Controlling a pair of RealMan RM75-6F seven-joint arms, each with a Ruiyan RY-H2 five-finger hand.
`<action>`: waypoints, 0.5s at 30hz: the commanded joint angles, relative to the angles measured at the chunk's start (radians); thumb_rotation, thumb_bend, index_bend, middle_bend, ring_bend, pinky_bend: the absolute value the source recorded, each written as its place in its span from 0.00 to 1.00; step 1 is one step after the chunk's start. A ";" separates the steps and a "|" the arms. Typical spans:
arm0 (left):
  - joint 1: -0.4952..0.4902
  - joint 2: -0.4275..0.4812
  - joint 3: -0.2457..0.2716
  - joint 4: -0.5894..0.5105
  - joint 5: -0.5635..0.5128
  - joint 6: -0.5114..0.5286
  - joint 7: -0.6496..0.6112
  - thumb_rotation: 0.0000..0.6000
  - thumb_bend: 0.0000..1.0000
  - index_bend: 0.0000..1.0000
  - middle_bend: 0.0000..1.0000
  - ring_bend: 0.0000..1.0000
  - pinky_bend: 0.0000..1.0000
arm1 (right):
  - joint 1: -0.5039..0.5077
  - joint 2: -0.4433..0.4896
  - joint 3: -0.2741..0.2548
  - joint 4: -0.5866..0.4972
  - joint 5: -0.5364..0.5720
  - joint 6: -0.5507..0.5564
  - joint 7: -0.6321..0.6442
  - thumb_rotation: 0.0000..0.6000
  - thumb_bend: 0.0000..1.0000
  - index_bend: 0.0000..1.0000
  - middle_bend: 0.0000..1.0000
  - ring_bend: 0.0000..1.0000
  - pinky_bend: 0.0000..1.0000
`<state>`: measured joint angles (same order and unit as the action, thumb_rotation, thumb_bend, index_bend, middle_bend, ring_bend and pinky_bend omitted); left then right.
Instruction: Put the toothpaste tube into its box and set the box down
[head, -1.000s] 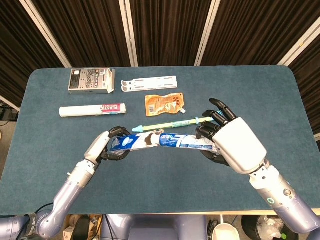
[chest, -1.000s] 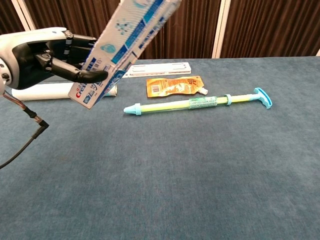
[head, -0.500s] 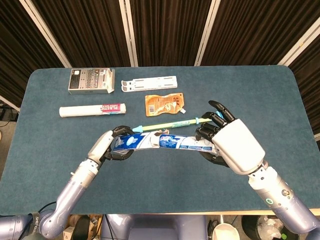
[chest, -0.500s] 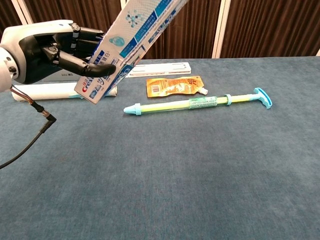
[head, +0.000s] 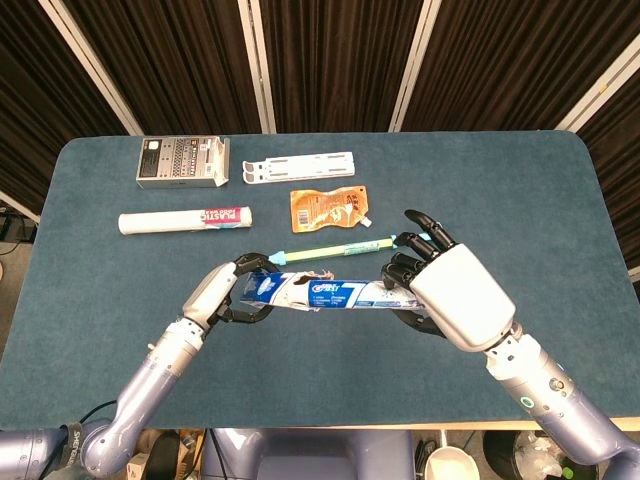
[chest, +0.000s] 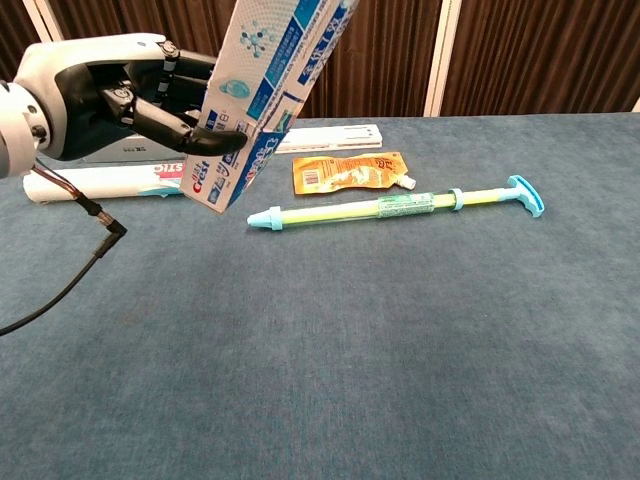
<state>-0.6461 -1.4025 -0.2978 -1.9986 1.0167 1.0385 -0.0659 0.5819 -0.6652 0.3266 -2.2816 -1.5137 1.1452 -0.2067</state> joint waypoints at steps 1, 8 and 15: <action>-0.002 0.012 0.004 -0.008 -0.016 0.000 0.011 1.00 0.36 0.37 0.35 0.17 0.24 | -0.006 -0.003 -0.004 0.003 -0.002 0.008 0.007 1.00 0.50 0.69 0.64 0.31 0.12; -0.004 0.041 0.008 -0.025 -0.060 0.000 0.034 1.00 0.36 0.37 0.35 0.17 0.24 | -0.013 0.008 -0.009 0.020 -0.026 0.016 -0.018 1.00 0.50 0.69 0.64 0.31 0.12; -0.022 0.069 -0.002 -0.077 -0.129 0.027 0.108 1.00 0.36 0.37 0.35 0.17 0.24 | -0.013 -0.011 -0.013 0.055 -0.072 0.034 -0.100 1.00 0.52 0.69 0.64 0.31 0.12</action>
<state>-0.6613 -1.3408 -0.2964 -2.0642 0.9010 1.0588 0.0268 0.5671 -0.6677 0.3165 -2.2358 -1.5721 1.1768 -0.2893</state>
